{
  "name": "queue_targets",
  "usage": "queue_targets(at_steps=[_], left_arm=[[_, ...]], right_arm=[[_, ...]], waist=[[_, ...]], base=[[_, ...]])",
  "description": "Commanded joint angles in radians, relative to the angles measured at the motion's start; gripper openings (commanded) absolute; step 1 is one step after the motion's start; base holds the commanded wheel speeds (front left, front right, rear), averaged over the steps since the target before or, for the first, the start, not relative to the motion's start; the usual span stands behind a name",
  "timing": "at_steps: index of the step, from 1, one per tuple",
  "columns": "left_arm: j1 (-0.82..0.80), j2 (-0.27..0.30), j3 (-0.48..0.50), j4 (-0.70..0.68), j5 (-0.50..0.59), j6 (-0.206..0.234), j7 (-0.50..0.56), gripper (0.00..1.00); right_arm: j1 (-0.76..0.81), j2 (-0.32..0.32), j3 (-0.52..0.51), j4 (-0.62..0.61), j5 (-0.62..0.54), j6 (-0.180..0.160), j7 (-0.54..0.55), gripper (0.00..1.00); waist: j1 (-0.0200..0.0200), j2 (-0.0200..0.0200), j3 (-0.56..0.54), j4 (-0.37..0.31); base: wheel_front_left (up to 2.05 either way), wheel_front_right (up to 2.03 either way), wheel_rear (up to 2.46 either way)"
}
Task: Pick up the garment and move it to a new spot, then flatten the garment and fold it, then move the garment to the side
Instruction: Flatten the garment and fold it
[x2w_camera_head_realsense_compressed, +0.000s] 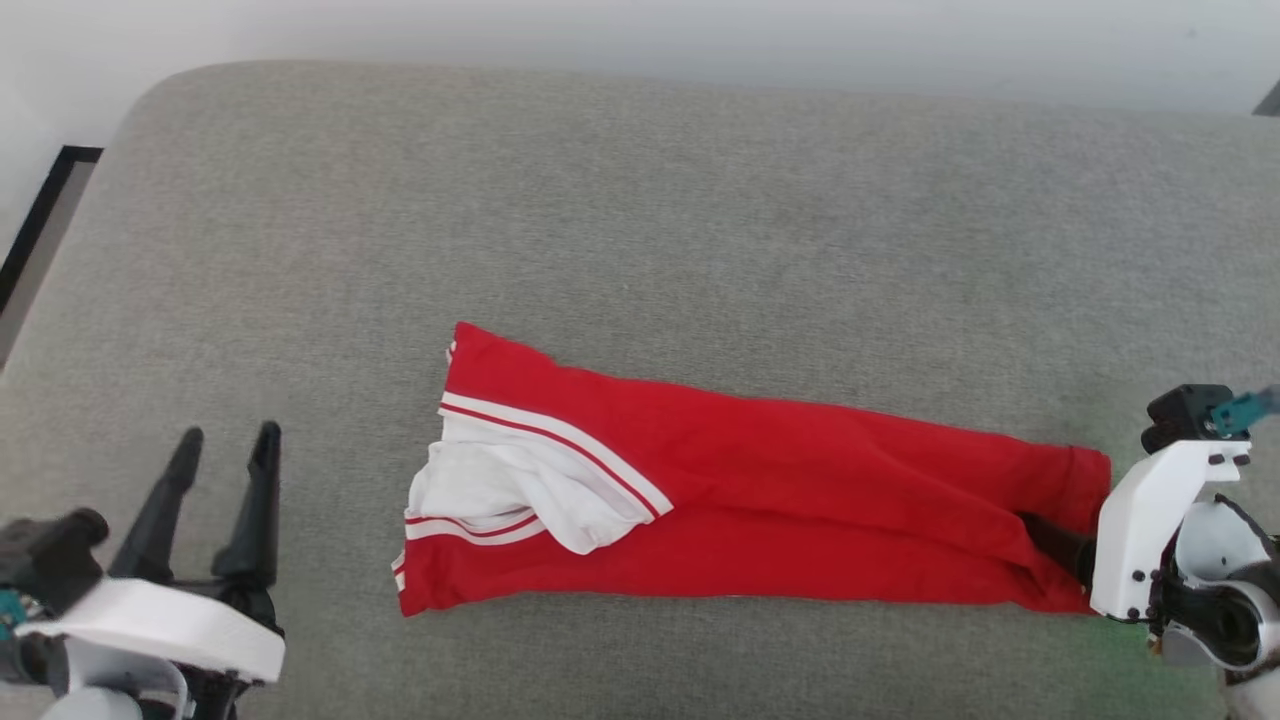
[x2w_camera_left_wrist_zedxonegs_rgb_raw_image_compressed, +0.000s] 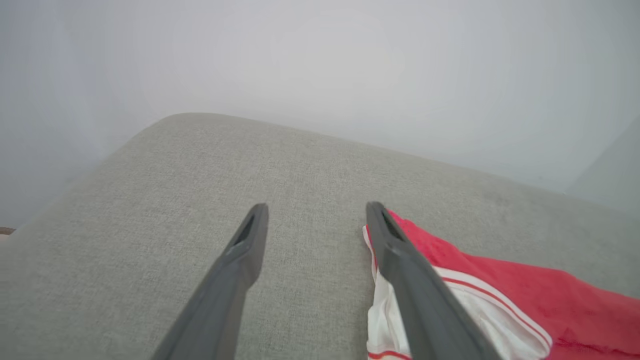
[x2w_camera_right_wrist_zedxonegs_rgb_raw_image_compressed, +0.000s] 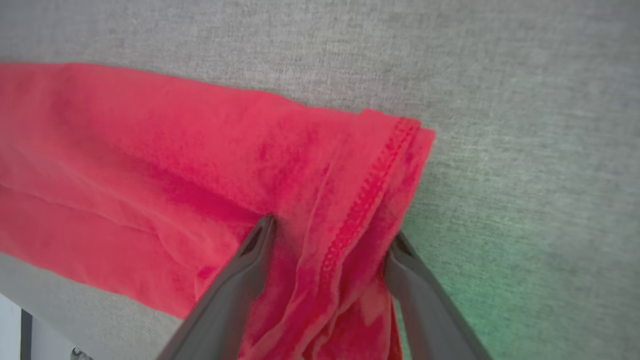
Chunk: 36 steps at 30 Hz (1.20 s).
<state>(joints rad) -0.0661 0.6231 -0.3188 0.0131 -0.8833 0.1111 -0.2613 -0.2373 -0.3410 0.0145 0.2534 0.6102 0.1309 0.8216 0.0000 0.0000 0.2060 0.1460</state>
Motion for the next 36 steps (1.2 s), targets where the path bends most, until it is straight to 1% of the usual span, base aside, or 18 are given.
queue_targets(at_steps=[1, 4, 5, 6, 7, 8, 12, 16, 19, 20, 22, 29, 34, 36], left_arm=[[0.011, -0.016, 0.018, 0.005, 0.022, -0.013, -0.004, 1.0], [0.035, -0.075, 0.071, 0.026, 0.064, -0.047, -0.004, 1.0], [0.039, -0.093, 0.087, 0.032, 0.073, -0.058, -0.004, 1.0], [0.041, -0.108, 0.107, 0.037, 0.094, -0.067, -0.005, 1.0], [0.046, -0.124, 0.12, 0.041, 0.11, -0.08, -0.005, 1.0], [0.052, -0.144, 0.133, 0.043, 0.124, -0.093, -0.005, 1.0], [0.068, -0.202, 0.184, 0.056, 0.16, -0.14, -0.005, 1.0], [0.075, -0.241, 0.224, 0.071, 0.196, -0.175, -0.005, 1.0], [0.084, -0.269, 0.254, 0.067, 0.223, -0.192, -0.004, 1.0], [0.084, -0.269, 0.254, 0.067, 0.223, -0.192, -0.004, 1.0], [0.09, -0.286, 0.269, 0.066, 0.241, -0.2, -0.005, 1.0], [0.104, -0.326, 0.308, 0.064, 0.27, -0.225, -0.005, 1.0], [0.102, -0.341, 0.317, 0.063, 0.282, -0.234, -0.005, 1.0], [0.1, -0.345, 0.322, 0.062, 0.286, -0.237, -0.005, 1.0]], right_arm=[[0.004, 0.012, 0.025, 0.04, 0.004, 0.0, 0.026, 1.0], [-0.016, 0.017, 0.069, 0.114, 0.01, 0.0, 0.085, 1.0], [-0.023, 0.019, 0.087, 0.132, 0.014, 0.0, 0.102, 0.91], [-0.031, 0.02, 0.106, 0.144, 0.024, 0.0, 0.119, 0.22], [-0.036, 0.022, 0.119, 0.157, 0.037, 0.001, 0.135, 0.0], [-0.045, 0.023, 0.132, 0.161, 0.052, 0.003, 0.145, 0.0], [-0.093, -0.003, 0.13, 0.149, 0.104, 0.003, 0.135, 0.0], [-0.114, -0.046, 0.121, 0.119, 0.139, 0.002, 0.125, 0.0], [-0.115, -0.082, 0.095, 0.1, 0.154, 0.002, 0.113, 0.0], [-0.115, -0.082, 0.095, 0.1, 0.154, 0.002, 0.113, 0.0], [-0.11, -0.108, 0.076, 0.096, 0.159, 0.002, 0.105, 0.0], [-0.105, -0.195, -0.035, 0.121, 0.147, -0.001, 0.082, 0.0], [-0.124, -0.254, -0.106, 0.167, 0.09, -0.001, 0.075, 0.0], [-0.137, -0.263, -0.119, 0.186, 0.063, -0.001, 0.078, 0.0]], waist=[[0.0, 0.0, -0.003, 0.015], [0.0, 0.0, -0.006, 0.032], [0.0, 0.0, -0.008, 0.034], [0.0, 0.0, -0.009, 0.037], [0.0, 0.0, -0.011, 0.039], [0.0, 0.0, -0.012, 0.041], [0.0, 0.0, -0.014, 0.044], [0.0, 0.0, -0.019, 0.038], [0.0, 0.0, -0.025, 0.027], [0.0, 0.0, -0.025, 0.027], [0.0, 0.0, -0.028, 0.018], [0.0, 0.0, -0.038, -0.019], [0.0, 0.0, -0.033, -0.043], [0.0, 0.0, -0.031, -0.051]], base=[[0.0, 0.0, 0.0], [0.0, 0.0, 0.0], [0.0, 0.0, 0.0], [0.0, 0.0, 0.0], [0.0, 0.0, 0.0], [0.0, 0.0, 0.0], [0.0, 0.0, 0.0], [0.0, 0.0, 0.0], [0.0, 0.0, 0.0], [0.0, 0.0, 0.0], [0.0, 0.0, 0.0], [0.0, 0.0, 0.0], [0.0, 0.0, 0.0], [0.0, 0.0, 0.0]])
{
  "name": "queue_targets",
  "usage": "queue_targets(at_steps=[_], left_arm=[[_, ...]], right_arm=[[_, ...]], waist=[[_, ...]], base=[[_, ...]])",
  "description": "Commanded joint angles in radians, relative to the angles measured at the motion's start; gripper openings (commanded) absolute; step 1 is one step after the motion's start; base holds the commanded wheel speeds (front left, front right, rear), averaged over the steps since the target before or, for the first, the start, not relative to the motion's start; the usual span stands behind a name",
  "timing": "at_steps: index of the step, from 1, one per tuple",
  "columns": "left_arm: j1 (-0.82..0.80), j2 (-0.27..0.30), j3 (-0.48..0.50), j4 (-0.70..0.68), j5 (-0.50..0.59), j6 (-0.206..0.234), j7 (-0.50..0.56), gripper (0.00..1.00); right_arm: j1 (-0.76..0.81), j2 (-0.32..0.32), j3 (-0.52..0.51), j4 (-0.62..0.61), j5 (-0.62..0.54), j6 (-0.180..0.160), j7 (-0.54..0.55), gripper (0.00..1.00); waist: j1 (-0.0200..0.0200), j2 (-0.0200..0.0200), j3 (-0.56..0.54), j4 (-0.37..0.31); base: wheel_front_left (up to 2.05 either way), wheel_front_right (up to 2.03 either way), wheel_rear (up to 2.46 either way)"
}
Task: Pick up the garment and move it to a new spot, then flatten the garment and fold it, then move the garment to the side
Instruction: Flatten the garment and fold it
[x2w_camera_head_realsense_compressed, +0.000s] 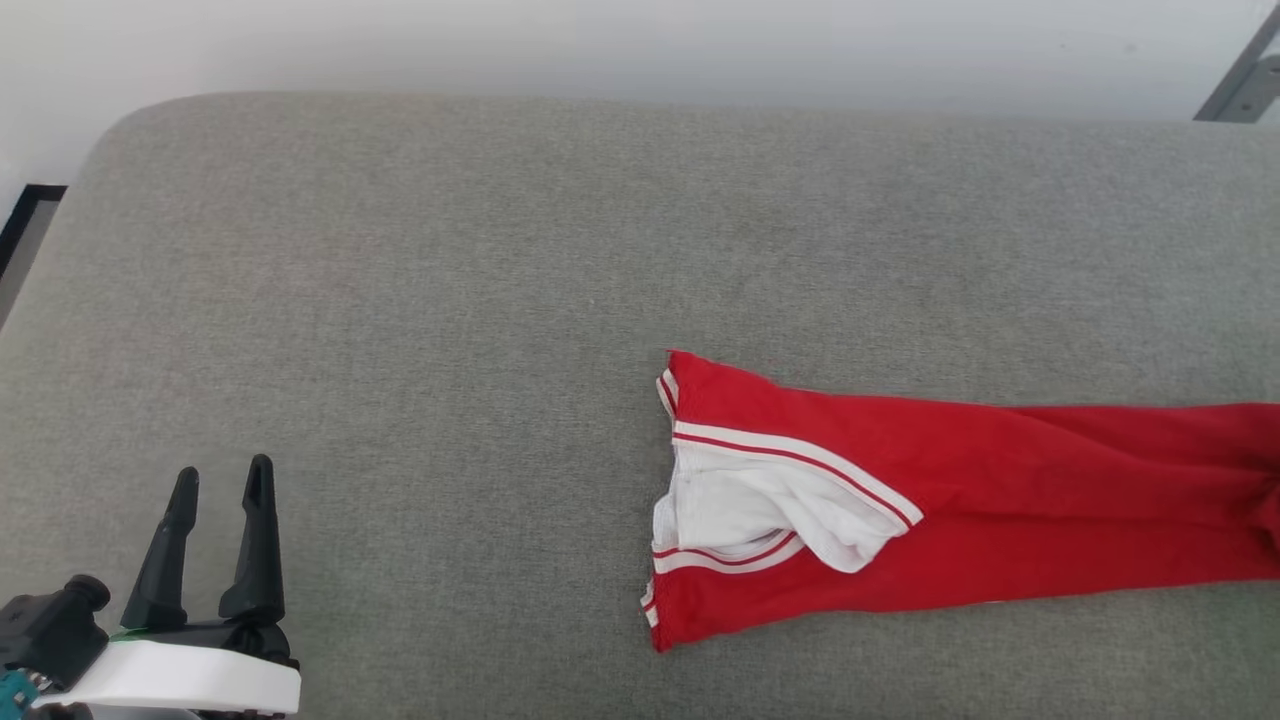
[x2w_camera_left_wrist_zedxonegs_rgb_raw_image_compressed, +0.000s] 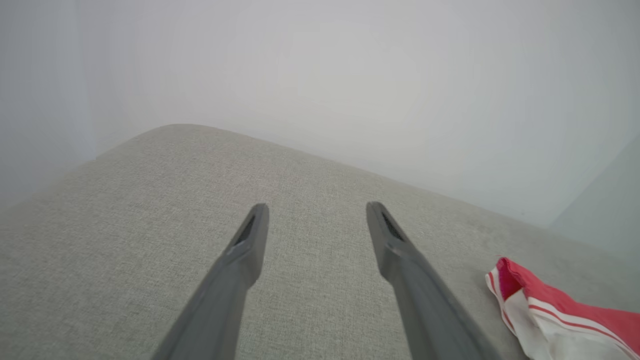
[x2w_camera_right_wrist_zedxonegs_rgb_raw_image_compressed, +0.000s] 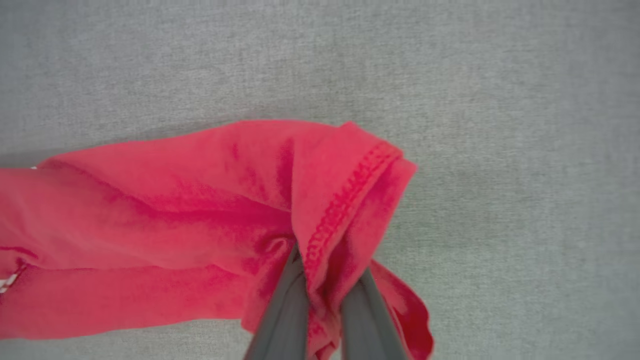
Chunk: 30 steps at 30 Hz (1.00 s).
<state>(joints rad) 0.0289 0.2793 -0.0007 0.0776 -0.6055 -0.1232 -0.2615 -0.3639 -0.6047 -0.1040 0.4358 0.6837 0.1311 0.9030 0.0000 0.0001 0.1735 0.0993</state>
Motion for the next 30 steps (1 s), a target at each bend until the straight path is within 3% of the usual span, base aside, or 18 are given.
queue_targets(at_steps=[1, 5, 9, 12, 17, 24, 30], left_arm=[[0.004, -0.004, 0.004, -0.002, 0.009, -0.004, -0.005, 1.0], [0.01, -0.01, 0.01, -0.005, 0.012, -0.007, -0.005, 1.0], [0.019, -0.012, 0.004, -0.006, 0.014, -0.006, -0.005, 1.0], [0.016, -0.013, 0.0, -0.009, 0.01, -0.007, -0.005, 1.0], [0.002, -0.009, -0.02, -0.009, -0.002, -0.008, -0.005, 1.0], [-0.025, -0.009, -0.054, 0.001, -0.018, -0.008, -0.004, 1.0], [-0.041, -0.011, -0.07, 0.009, -0.027, -0.008, -0.004, 1.0]], right_arm=[[-0.015, 0.0, -0.002, 0.007, -0.02, -0.001, -0.004, 0.0], [-0.027, 0.026, 0.015, -0.041, -0.002, -0.001, 0.029, 0.0], [0.016, 0.065, 0.06, -0.169, 0.044, -0.001, 0.066, 0.0], [0.051, 0.104, 0.129, -0.321, 0.049, -0.001, 0.09, 0.0], [0.054, 0.169, 0.233, -0.428, 0.034, -0.001, 0.095, 0.0], [-0.009, 0.256, 0.383, -0.397, 0.031, -0.001, 0.056, 0.0], [-0.059, 0.289, 0.465, -0.322, 0.017, -0.001, 0.007, 0.0]], waist=[[0.0, -0.0001, 0.002, -0.007], [0.0, -0.0001, -0.002, -0.016], [0.0, -0.0001, -0.01, -0.012], [0.0, -0.0001, -0.014, 0.001], [0.0, -0.0001, -0.015, 0.029], [0.0, -0.0001, -0.009, 0.082], [0.0, -0.0001, -0.001, 0.117]], base=[[0.0, 0.0, 0.0], [0.0, 0.0, 0.0], [0.0, 0.0, 0.0], [0.0, 0.0, 0.0], [0.0, 0.0, 0.0], [0.0, 0.0, 0.0], [0.0, 0.0, 0.0]])
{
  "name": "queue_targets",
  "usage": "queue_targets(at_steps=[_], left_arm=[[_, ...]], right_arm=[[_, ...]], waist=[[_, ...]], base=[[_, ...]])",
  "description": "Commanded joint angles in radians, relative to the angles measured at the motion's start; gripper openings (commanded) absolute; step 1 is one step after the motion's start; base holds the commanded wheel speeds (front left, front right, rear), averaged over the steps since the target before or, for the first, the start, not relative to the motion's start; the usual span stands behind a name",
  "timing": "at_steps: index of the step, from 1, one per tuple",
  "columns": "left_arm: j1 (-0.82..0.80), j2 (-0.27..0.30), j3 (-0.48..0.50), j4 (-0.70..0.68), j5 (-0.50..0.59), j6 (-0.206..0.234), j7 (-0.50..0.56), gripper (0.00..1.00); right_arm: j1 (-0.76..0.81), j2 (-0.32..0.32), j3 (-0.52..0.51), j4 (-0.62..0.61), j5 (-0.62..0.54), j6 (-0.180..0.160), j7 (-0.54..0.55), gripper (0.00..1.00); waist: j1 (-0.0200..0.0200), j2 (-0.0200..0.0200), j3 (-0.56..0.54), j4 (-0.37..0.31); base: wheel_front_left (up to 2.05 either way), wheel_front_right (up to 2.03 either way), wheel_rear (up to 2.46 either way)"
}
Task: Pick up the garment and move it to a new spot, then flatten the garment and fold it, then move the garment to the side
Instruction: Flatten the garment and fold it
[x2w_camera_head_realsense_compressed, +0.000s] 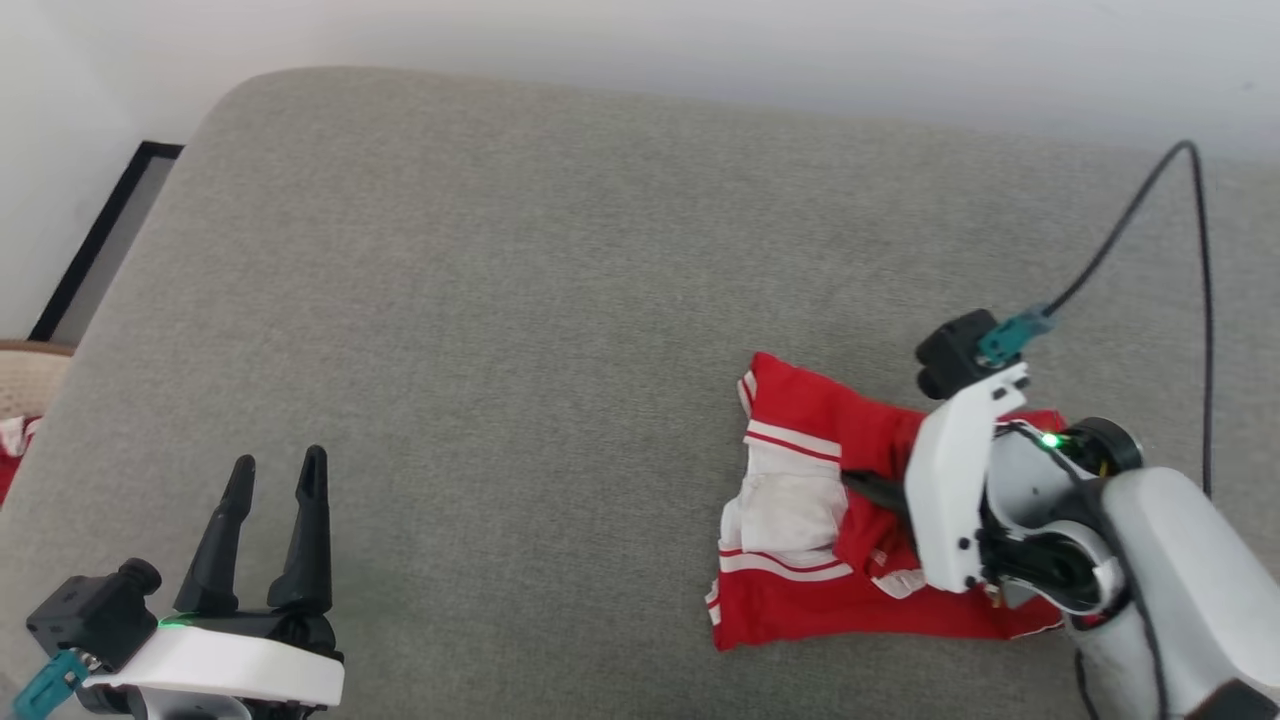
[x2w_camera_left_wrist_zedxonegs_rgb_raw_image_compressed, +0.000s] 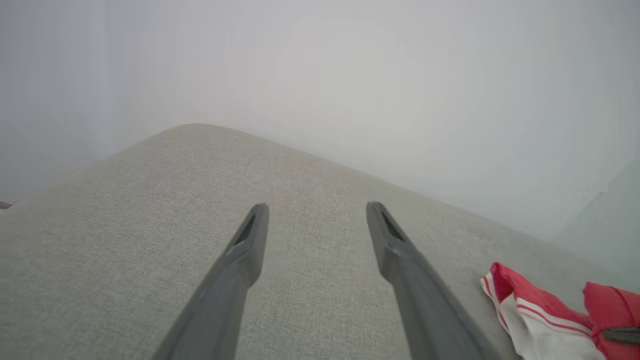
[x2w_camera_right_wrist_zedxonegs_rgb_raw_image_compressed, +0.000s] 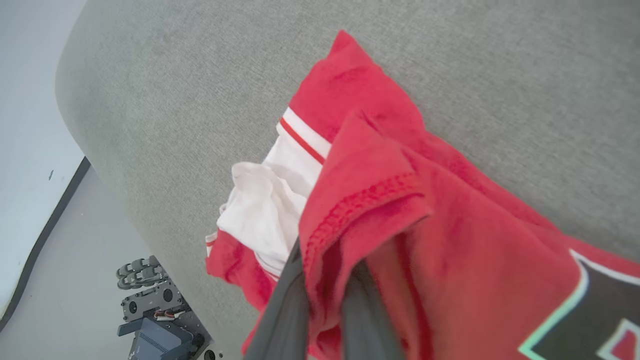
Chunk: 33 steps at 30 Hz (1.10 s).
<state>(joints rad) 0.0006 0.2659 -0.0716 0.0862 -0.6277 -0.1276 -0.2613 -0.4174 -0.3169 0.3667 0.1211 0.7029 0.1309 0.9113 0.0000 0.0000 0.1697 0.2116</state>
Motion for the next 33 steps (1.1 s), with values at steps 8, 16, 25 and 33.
queue_targets(at_steps=[8, 16, 25, 33], left_arm=[[-0.013, 0.004, 0.01, 0.001, -0.022, -0.003, -0.005, 1.0], [0.009, 0.008, 0.051, -0.018, -0.021, -0.004, -0.005, 1.0], [0.037, 0.012, 0.094, -0.037, -0.001, -0.003, -0.005, 1.0], [0.073, 0.017, 0.117, -0.051, 0.023, -0.003, -0.005, 1.0]], right_arm=[[-0.074, -0.009, 0.078, 0.061, 0.025, 0.0, -0.07, 1.0], [-0.068, -0.046, 0.034, -0.039, 0.091, 0.0, -0.099, 1.0], [0.024, -0.102, -0.088, -0.156, 0.086, 0.0, -0.262, 1.0], [0.127, -0.14, -0.13, -0.172, 0.025, 0.0, -0.545, 1.0]], waist=[[0.0, 0.0, 0.013, 0.013], [0.0, 0.0, 0.008, -0.035], [0.0, 0.0, -0.021, -0.111], [0.0, 0.0, -0.065, -0.183]], base=[[0.0, 0.0, 0.0], [0.0, 0.0, 0.0], [0.0, 0.0, 0.0], [0.0, 0.0, 0.0]])
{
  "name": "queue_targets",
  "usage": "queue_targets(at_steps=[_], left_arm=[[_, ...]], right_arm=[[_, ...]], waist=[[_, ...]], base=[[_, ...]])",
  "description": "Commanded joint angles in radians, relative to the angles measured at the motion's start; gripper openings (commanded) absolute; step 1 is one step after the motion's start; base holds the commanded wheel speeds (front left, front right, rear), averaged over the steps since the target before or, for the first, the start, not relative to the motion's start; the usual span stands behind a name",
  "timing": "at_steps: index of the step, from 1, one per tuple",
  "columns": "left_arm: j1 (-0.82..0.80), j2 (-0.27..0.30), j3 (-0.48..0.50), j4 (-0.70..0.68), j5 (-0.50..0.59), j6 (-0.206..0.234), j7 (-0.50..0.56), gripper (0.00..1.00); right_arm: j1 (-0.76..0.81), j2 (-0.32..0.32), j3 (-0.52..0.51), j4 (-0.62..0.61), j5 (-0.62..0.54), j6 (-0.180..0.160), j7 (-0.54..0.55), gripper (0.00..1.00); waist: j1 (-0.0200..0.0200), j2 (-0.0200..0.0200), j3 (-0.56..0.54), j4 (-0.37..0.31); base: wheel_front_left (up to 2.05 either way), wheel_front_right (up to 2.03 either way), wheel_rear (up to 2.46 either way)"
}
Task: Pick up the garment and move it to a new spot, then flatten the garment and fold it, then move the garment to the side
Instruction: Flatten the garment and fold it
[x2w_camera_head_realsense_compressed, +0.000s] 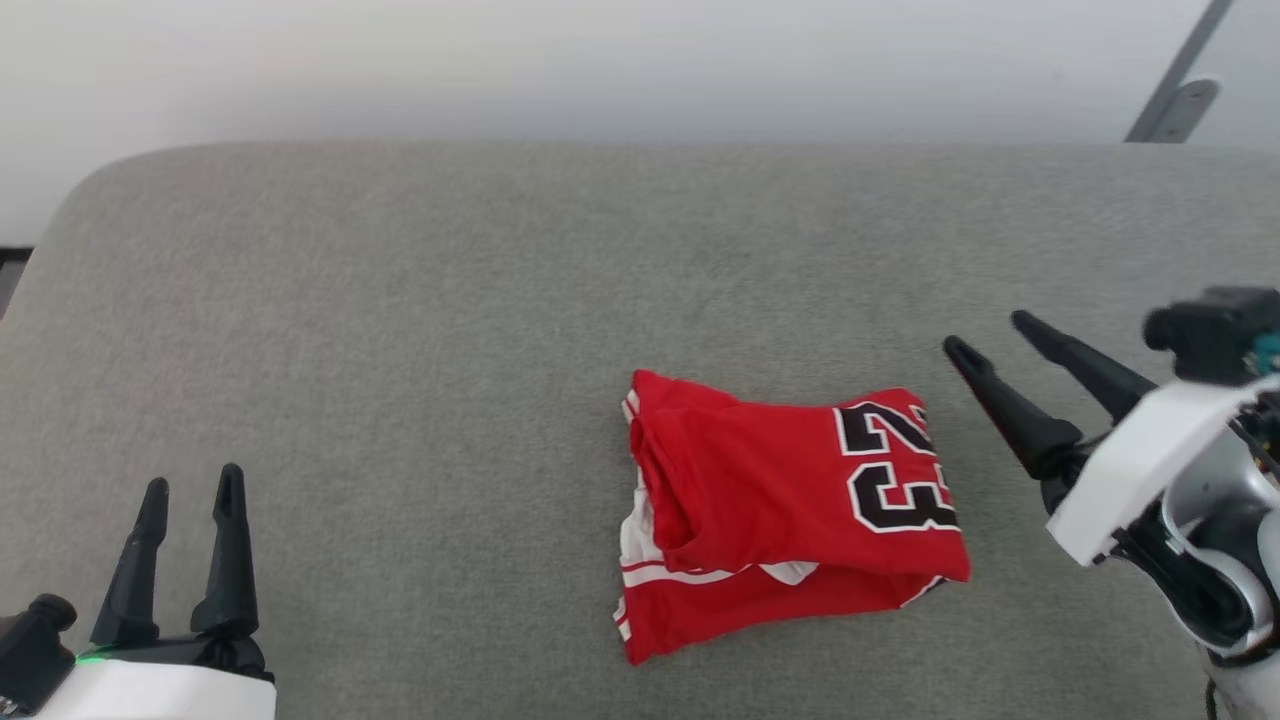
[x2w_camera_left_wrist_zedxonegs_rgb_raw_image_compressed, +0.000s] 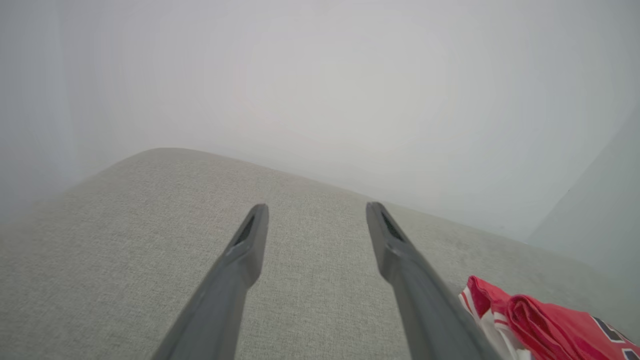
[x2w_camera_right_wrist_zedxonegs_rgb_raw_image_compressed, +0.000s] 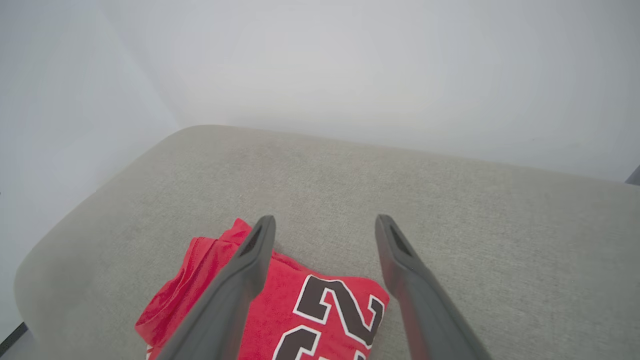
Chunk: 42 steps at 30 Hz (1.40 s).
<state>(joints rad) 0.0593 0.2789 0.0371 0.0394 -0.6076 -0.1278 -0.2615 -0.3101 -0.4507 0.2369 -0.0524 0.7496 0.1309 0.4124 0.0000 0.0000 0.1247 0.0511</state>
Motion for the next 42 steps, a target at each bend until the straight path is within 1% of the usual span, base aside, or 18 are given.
queue_targets(at_steps=[1, 8, 9, 11, 17, 19, 20, 23, 27, 32, 42], left_arm=[[0.018, 0.006, 0.011, -0.004, 0.007, -0.003, -0.004, 1.0], [0.059, -0.004, 0.022, -0.007, 0.043, -0.003, -0.004, 1.0], [0.059, -0.004, 0.022, -0.007, 0.043, -0.003, -0.004, 1.0], [0.074, 0.0, 0.018, -0.008, 0.057, -0.003, -0.004, 1.0], [0.106, 0.006, 0.013, -0.006, 0.09, -0.003, -0.004, 1.0], [0.11, 0.012, 0.008, -0.011, 0.102, -0.003, -0.004, 1.0], [0.11, 0.011, 0.006, -0.012, 0.101, -0.003, -0.004, 1.0], [0.119, 0.007, 0.01, -0.009, 0.105, -0.003, -0.004, 1.0], [0.129, -0.001, 0.014, -0.007, 0.111, -0.003, -0.004, 1.0], [0.135, -0.007, 0.022, -0.004, 0.119, -0.003, -0.004, 1.0], [0.154, -0.023, 0.053, 0.014, 0.154, -0.003, -0.004, 1.0]], right_arm=[[0.032, -0.008, -0.005, 0.007, -0.032, 0.0, -0.09, 1.0], [0.121, -0.015, -0.005, 0.07, -0.093, 0.0, -0.366, 1.0], [0.121, -0.015, -0.005, 0.07, -0.093, 0.0, -0.366, 1.0], [0.151, -0.027, 0.003, 0.099, -0.107, -0.001, -0.427, 1.0], [0.208, -0.011, 0.007, 0.172, -0.136, 0.0, -0.584, 1.0], [0.221, 0.0, -0.011, 0.199, -0.14, -0.001, -0.626, 1.0], [0.225, 0.002, -0.007, 0.205, -0.148, 0.0, -0.639, 1.0], [0.241, 0.022, -0.036, 0.234, -0.173, 0.0, -0.667, 1.0], [0.262, 0.061, -0.107, 0.26, -0.222, 0.0, -0.677, 1.0], [0.305, 0.108, -0.184, 0.229, -0.272, 0.0, -0.677, 1.0], [0.384, 0.137, -0.233, 0.231, -0.306, 0.0, -0.678, 1.0]], waist=[[0.0, 0.0, -0.027, -0.03], [0.0, 0.0, -0.087, -0.066], [0.0, 0.0, -0.087, -0.066], [0.0, 0.0, -0.102, -0.071], [0.0, 0.0, -0.129, -0.079], [0.0, 0.0, -0.134, -0.083], [0.0, 0.0, -0.136, -0.084], [0.0, 0.0, -0.142, -0.092], [0.0, 0.0, -0.15, -0.101], [0.0, 0.0, -0.156, -0.111], [0.0, 0.0, -0.167, -0.112]], base=[[0.0, 0.0, 0.0], [0.0, 0.0, 0.0], [0.0, 0.0, 0.0], [0.0, 0.0, 0.0], [0.0, 0.0, 0.0], [0.0, 0.0, 0.0], [0.0, 0.0, 0.0], [0.0, 0.0, 0.0], [0.0, 0.0, 0.0], [0.0, 0.0, 0.0], [0.0, 0.0, 0.0]])
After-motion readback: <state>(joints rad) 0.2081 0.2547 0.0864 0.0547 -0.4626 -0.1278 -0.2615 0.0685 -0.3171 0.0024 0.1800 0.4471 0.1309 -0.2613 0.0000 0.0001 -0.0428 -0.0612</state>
